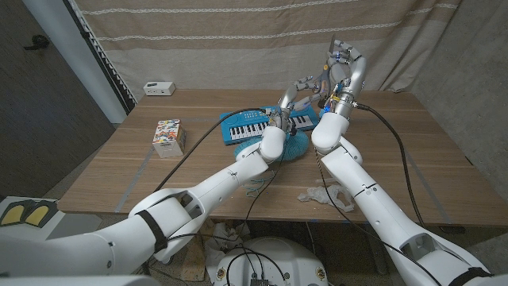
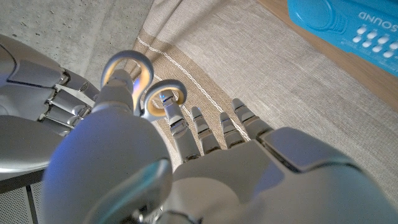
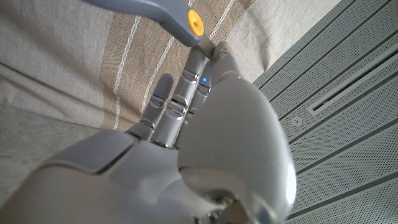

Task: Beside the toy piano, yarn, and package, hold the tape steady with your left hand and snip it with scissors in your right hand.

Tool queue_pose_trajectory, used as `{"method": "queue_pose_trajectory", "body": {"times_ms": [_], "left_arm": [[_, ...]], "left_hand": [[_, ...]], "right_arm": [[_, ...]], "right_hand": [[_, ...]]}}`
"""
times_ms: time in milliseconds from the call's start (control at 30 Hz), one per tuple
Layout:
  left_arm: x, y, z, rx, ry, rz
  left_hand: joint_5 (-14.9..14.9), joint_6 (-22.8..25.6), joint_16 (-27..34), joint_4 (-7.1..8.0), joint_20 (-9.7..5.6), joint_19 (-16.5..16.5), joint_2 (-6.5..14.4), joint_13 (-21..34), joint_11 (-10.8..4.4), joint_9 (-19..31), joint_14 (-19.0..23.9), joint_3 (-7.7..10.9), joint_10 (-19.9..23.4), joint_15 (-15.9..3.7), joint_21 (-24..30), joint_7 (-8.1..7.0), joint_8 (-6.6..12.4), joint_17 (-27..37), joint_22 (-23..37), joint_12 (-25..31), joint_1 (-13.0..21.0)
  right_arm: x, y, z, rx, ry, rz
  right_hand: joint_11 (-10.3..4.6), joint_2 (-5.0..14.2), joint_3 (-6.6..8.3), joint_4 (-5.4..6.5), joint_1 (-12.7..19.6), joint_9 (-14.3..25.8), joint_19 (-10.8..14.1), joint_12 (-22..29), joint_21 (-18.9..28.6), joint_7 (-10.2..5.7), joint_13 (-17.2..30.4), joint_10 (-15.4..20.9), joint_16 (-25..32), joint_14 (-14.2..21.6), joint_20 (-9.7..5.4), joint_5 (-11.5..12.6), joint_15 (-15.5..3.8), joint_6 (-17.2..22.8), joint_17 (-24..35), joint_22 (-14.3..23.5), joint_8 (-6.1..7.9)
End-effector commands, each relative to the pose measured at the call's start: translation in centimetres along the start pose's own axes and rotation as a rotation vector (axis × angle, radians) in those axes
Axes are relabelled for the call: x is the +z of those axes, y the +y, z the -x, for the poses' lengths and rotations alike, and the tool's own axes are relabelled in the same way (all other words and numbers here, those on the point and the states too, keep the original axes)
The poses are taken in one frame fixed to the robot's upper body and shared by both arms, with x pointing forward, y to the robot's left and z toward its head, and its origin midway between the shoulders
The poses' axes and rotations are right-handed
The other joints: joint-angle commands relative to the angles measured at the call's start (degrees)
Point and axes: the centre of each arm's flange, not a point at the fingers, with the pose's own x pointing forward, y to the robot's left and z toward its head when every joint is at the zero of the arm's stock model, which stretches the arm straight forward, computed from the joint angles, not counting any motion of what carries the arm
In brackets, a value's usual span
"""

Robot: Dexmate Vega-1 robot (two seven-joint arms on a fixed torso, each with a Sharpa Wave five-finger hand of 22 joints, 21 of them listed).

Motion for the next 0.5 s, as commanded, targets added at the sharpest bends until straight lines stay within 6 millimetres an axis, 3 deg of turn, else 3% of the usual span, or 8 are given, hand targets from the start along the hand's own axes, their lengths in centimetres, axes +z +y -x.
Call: {"method": "queue_pose_trajectory", "body": {"times_ms": [33,500], "left_arm": [[-0.04,-0.27,-0.22,-0.005,0.001,0.004],[0.05,-0.56,-0.36,-0.007,0.005,0.035]], "left_hand": [[0.28,-0.14,-0.03,-0.04,-5.73,0.31,-0.01,0.1,0.18,0.17,0.67,-0.29,0.45,-8.17,0.08,-0.09,-0.15,0.21,0.31,0.34,-0.52],[0.45,-0.04,-0.02,0.04,-5.68,0.34,0.3,0.09,0.11,0.18,0.87,-0.58,0.46,-8.1,0.07,0.02,-0.15,0.22,0.32,0.28,-0.5]], "right_arm": [[0.13,0.05,0.07,0.005,-0.012,-0.006],[0.35,-0.07,0.5,0.009,-0.016,-0.004]], "right_hand": [[-0.2,1.77,0.27,0.0,2.31,0.24,-0.18,0.5,0.41,-0.04,0.24,0.11,-0.04,1.28,-9.39,0.3,-4.86,0.5,0.16,-0.02,0.23],[-0.14,1.67,0.26,-0.06,2.34,0.2,-0.36,0.56,0.76,-0.08,0.14,0.3,0.0,1.42,-9.38,0.29,-4.87,0.59,0.03,-0.06,0.17]]}}
